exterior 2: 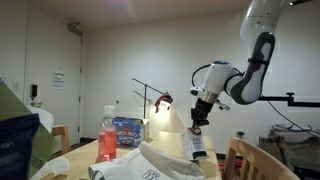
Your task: Move the blue box forward then move the beige box forward then move the white box forward then move the white bag to the right and put it upright
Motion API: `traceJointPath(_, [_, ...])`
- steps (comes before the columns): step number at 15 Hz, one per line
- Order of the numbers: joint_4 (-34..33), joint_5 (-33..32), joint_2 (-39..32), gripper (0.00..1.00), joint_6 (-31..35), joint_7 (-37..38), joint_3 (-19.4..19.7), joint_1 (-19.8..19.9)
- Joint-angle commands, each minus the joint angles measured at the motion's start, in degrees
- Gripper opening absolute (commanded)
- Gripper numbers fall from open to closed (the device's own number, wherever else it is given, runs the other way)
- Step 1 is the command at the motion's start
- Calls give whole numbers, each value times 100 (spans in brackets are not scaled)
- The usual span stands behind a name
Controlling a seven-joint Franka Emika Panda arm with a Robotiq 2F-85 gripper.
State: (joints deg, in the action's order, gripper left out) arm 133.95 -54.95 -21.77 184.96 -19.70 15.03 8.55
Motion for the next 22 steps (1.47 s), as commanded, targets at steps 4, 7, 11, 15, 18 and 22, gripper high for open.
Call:
traceJointPath(4, [735,-277,540,0,179,56,314,-421])
traceJointPath(7, [955,-317,723,0,179,36,302,-478])
traceJointPath(11, [1272,-440,1070,0,181,22,419,-516])
traceJointPath(15, [1596,-756,1629,0,163,36,745,-586])
traceJointPath(18, [1855,-1110,2046,0,197,15,893,-540])
traceJointPath(22, [2171,-1405,2105,0,350,-26,728,-574])
